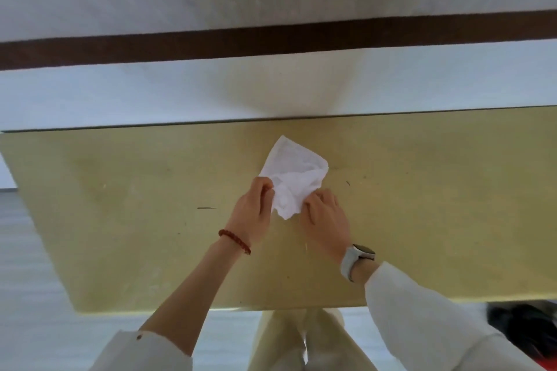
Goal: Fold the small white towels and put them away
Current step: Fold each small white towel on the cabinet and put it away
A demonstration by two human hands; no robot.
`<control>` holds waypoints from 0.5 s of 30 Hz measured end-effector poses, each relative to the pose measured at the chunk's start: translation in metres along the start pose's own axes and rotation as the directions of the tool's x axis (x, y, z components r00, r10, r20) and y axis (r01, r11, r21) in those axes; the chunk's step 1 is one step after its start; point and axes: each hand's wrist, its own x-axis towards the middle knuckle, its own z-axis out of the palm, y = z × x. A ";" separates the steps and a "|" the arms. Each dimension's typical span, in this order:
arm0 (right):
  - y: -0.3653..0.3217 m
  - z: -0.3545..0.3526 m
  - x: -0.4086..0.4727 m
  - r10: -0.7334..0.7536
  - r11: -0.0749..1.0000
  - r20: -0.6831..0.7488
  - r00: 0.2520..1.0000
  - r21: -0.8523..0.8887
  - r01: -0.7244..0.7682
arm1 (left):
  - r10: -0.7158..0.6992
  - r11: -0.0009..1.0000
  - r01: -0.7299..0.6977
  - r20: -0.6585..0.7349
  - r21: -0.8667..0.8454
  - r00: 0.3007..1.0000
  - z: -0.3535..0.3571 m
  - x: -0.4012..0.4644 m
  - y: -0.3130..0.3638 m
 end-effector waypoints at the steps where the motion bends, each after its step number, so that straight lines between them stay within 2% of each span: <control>1: -0.001 -0.007 0.000 0.009 0.998 -0.041 0.999 0.058 -0.006 | -0.007 0.999 0.005 -0.046 -0.052 0.999 -0.007 0.006 0.009; 3: -0.007 -0.025 0.002 -0.024 0.980 -0.007 1.000 0.195 0.025 | -0.026 0.990 0.015 -0.079 -0.141 0.997 -0.020 0.020 0.030; 5: -0.019 -0.041 0.005 -0.130 0.948 0.107 0.986 0.306 0.092 | -0.011 0.980 0.007 -0.020 -0.201 1.000 -0.029 0.031 0.056; 7: -0.034 -0.058 0.005 -0.186 0.898 0.129 0.974 0.424 0.115 | 0.043 0.971 -0.034 0.032 -0.235 0.999 -0.036 0.039 0.082; 10: -0.049 -0.086 0.007 -0.143 0.844 -0.025 0.989 0.519 0.135 | 0.087 0.950 -0.052 0.101 -0.308 0.991 -0.049 0.047 0.117; 15: -0.059 -0.134 0.013 -0.098 0.907 -0.317 0.943 0.362 0.216 | 0.190 0.960 -0.160 0.116 -0.228 0.975 -0.078 0.054 0.158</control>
